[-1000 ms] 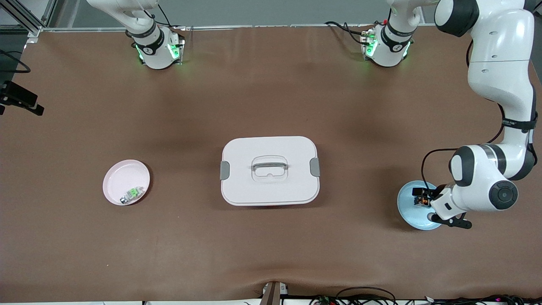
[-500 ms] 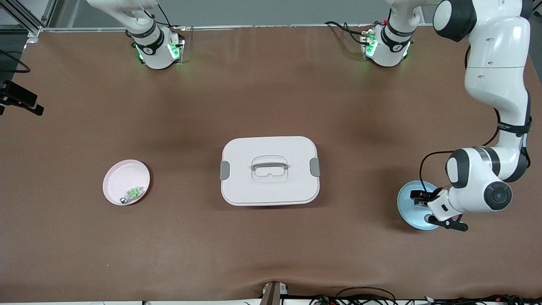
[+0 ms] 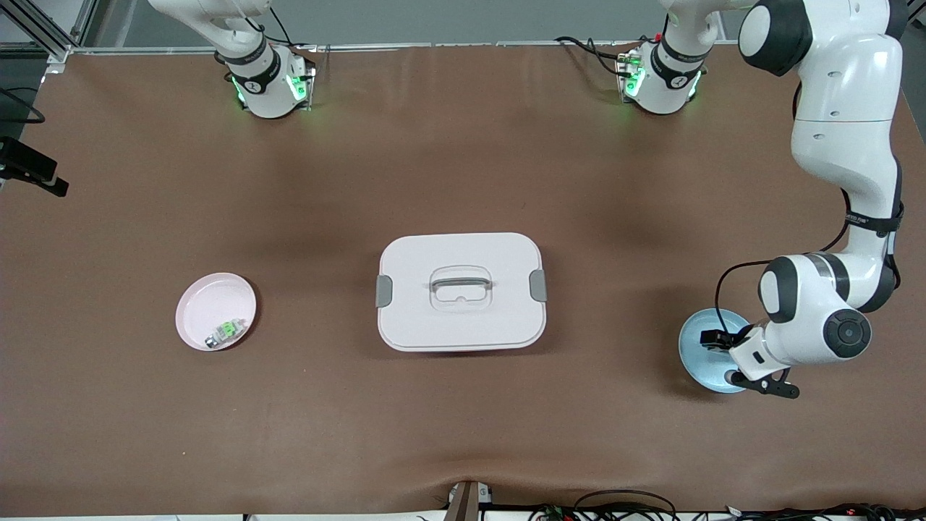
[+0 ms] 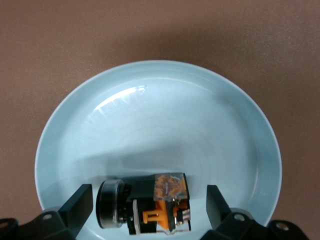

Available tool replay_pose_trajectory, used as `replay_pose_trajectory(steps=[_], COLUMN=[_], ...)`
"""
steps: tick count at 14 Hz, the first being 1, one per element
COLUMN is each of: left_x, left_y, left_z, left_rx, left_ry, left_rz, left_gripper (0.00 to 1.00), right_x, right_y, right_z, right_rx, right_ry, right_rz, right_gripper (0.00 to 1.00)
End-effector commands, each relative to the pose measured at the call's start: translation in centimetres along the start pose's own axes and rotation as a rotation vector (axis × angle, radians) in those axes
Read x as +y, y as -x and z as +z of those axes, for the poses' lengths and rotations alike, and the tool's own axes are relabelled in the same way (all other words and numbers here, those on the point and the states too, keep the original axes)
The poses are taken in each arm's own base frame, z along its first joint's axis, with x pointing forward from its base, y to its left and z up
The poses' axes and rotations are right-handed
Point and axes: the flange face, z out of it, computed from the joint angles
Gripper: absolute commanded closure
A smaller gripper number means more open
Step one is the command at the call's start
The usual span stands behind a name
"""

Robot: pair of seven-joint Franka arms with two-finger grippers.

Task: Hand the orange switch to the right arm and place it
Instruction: 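Lower the left gripper around the orange switch block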

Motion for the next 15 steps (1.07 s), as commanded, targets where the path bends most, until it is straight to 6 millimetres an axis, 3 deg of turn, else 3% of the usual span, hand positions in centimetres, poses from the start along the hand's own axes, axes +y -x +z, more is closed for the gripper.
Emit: replay_pose_trajectory(steps=[1,3,6,9,12,15], left_x=[-0.4,-0.4,-0.3,-0.3,-0.2,-0.2], left_y=[-0.5,-0.5,-0.4,0.0,0.1,0.1], left_z=[0.2,0.3,0.3,0.9,0.9,0.7], left_rx=[0.022,0.021,0.019,0.001,-0.002,-0.003], left_ry=[-0.018,-0.017,-0.015,-0.01,-0.009,-0.008], left_rz=[0.022,0.017,0.004,0.001,0.001,-0.018], left_gripper=[0.0,0.0,0.02,0.32,0.51,0.75], right_x=[0.0,-0.2,1.8,3.3,3.2,1.9], right_y=[0.5,0.5,0.6,0.7,0.7,0.6], right_z=[-0.5,-0.4,-0.3,-0.1,-0.1,-0.2], right_rx=[0.012,0.01,0.009,0.005,0.004,0.007], right_ry=[-0.006,-0.004,-0.003,-0.011,-0.013,-0.019], right_rz=[-0.013,-0.018,0.007,-0.023,-0.023,-0.033], right_gripper=[0.0,0.0,0.0,0.0,0.0,0.0])
